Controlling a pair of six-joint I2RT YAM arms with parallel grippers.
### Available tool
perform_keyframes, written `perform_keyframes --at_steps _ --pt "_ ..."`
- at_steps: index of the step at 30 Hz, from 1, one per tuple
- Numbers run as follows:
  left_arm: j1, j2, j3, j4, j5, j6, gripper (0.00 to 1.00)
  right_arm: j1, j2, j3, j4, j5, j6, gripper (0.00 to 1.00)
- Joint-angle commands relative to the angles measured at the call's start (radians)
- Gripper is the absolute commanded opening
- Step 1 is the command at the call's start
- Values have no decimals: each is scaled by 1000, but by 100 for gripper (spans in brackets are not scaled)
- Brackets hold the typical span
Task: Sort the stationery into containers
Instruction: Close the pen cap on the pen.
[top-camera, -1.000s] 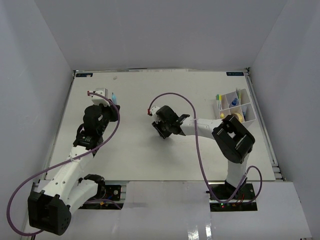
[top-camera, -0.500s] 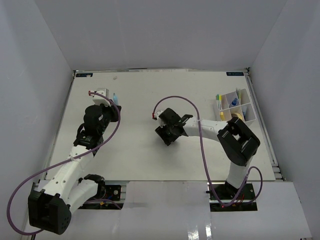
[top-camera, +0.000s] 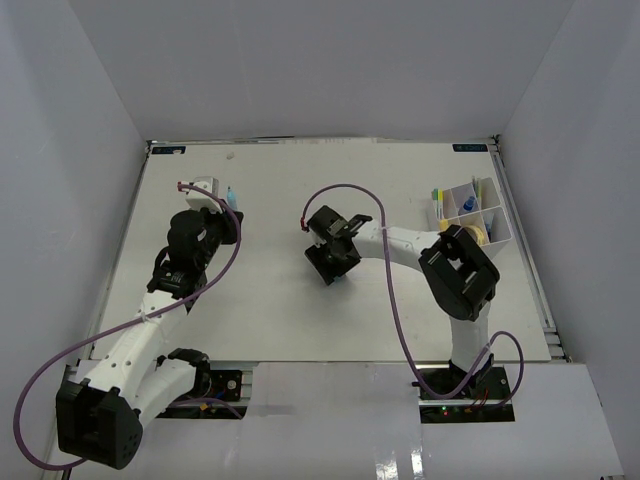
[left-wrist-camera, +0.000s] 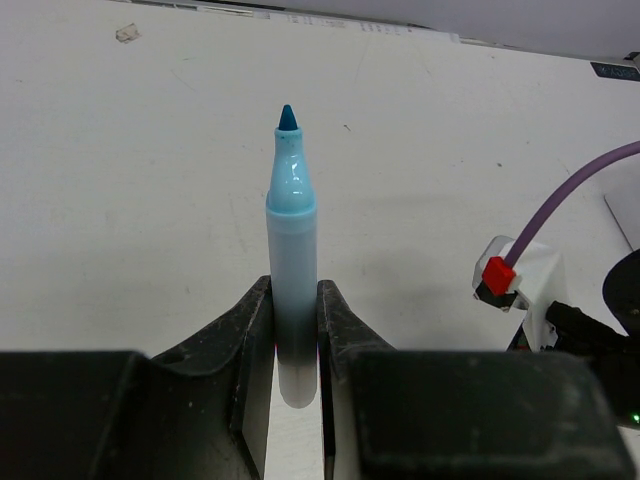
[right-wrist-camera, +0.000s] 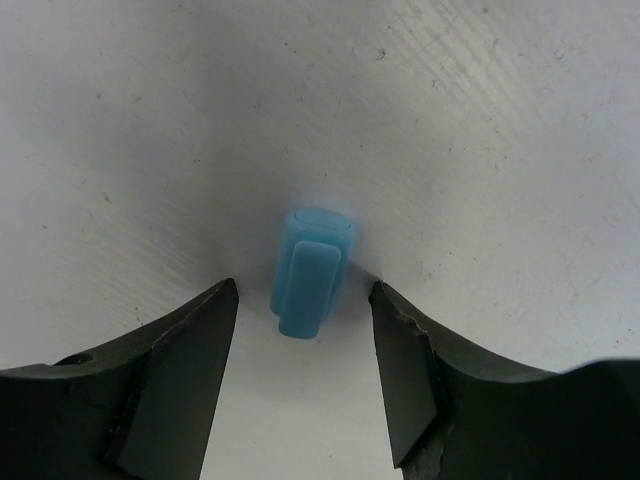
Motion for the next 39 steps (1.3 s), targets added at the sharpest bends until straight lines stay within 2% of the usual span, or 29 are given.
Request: perform_keyframes --at_steps 1,12,20,24,32,39 --pt "-6 -19 28 -1 12 -5 0 -7 26 71 -54 13 42 63" --pt "-12 -23 29 -1 11 -3 0 -5 102 192 -98 52 64 59" --pt "-14 -19 29 -1 11 0 0 -5 122 191 -128 73 68 55" --pt "-14 -18 29 -1 12 -2 0 -2 125 180 -125 90 74 49" --pt "-14 -18 26 4 28 9 0 2 75 164 -106 52 74 28" --pt "-15 -32 17 38 211 43 0 -1 -92 181 -74 64 62 22"
